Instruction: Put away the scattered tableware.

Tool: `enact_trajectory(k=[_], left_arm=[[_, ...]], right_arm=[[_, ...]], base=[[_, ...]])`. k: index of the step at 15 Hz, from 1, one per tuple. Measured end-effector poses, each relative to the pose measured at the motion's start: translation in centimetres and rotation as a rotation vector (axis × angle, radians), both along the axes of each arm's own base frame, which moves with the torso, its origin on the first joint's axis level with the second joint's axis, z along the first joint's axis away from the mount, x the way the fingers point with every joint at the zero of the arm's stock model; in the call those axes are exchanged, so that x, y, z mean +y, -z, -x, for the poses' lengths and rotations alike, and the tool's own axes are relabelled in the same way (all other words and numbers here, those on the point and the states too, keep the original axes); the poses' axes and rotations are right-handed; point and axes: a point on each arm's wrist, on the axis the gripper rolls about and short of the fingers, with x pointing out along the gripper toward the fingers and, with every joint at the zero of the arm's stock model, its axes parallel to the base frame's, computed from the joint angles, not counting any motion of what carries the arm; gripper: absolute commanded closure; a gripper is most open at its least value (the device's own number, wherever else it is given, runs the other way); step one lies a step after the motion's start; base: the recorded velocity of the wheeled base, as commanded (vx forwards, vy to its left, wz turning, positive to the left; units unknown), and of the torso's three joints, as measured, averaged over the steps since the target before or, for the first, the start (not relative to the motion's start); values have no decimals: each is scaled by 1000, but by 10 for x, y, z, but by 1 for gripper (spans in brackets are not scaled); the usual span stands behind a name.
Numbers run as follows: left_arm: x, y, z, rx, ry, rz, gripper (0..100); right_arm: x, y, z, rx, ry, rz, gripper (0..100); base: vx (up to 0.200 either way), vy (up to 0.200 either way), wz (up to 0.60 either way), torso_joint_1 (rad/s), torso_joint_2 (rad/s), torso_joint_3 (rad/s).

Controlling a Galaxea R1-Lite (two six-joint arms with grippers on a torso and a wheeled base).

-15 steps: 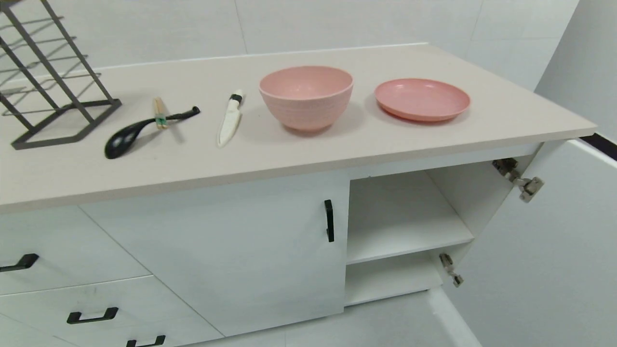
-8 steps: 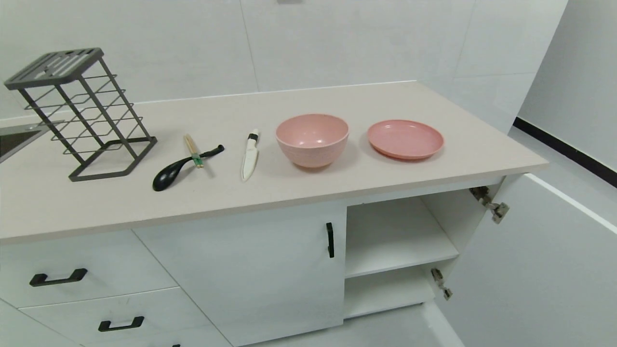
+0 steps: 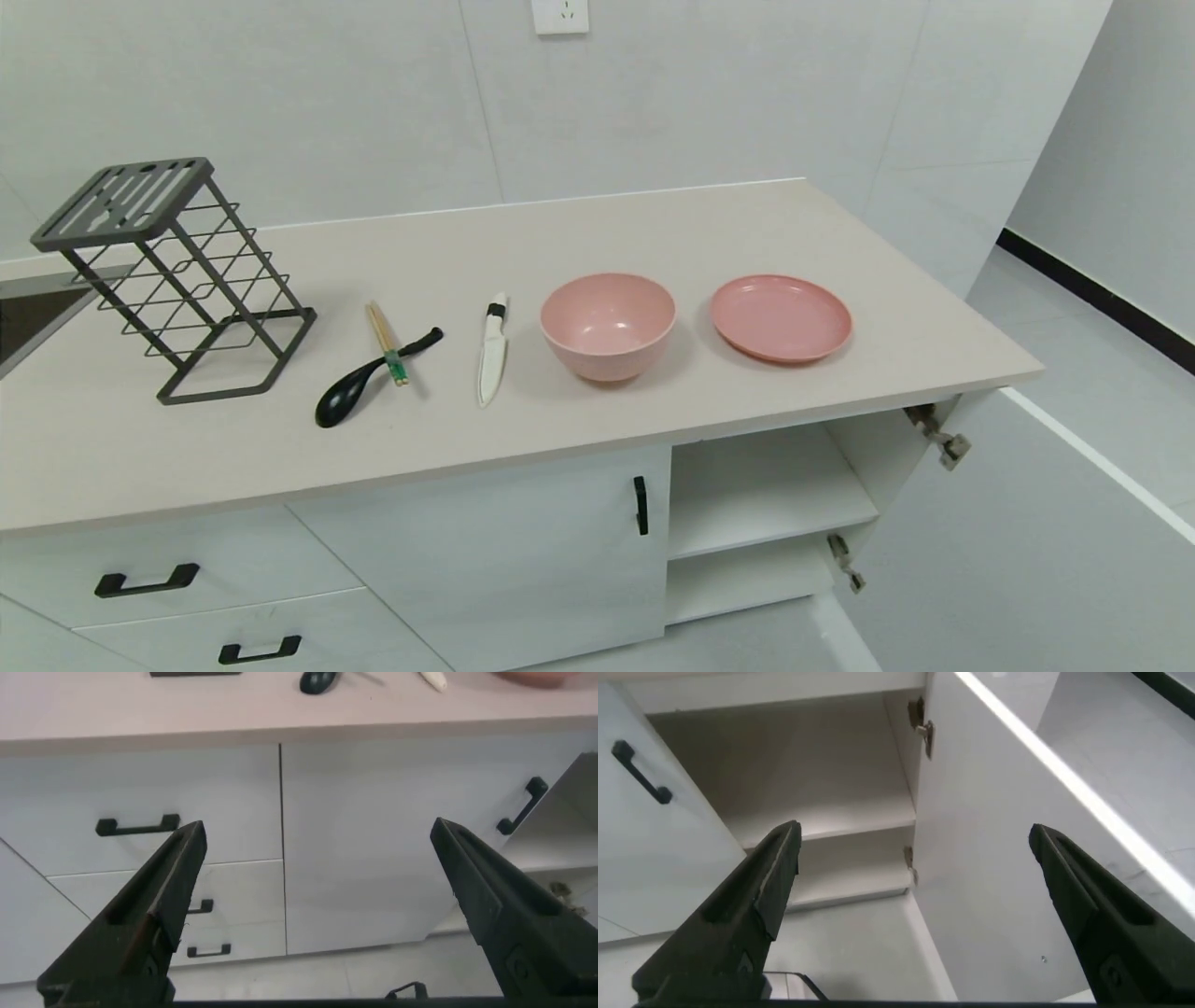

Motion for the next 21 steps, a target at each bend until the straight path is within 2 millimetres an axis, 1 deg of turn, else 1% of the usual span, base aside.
enact_trajectory(k=[5,7,11,15,17,21], left_arm=[[0,0,0,0,0,0,0],[0,0,0,0,1,0,0],[0,0,0,0,0,0,0],[0,0,0,0,0,-1,0],[0,0,0,0,0,0,0],[0,0,0,1,1,0,0]], right_arm=[[0,0,0,0,0,0,0],[0,0,0,0,0,1,0],[0,0,0,0,0,0,0],[0,0,0,0,-3,5,0],[0,0,0,0,-11,48,0],[0,0,0,1,-8,43,0]], base=[[0,0,0,284,-542,-261],[0,0,0,151,-300,-146],[0,0,0,22,-45,-26],[200,0,0,0,0,0],[0,0,0,0,0,0],[0,0,0,0,0,0]])
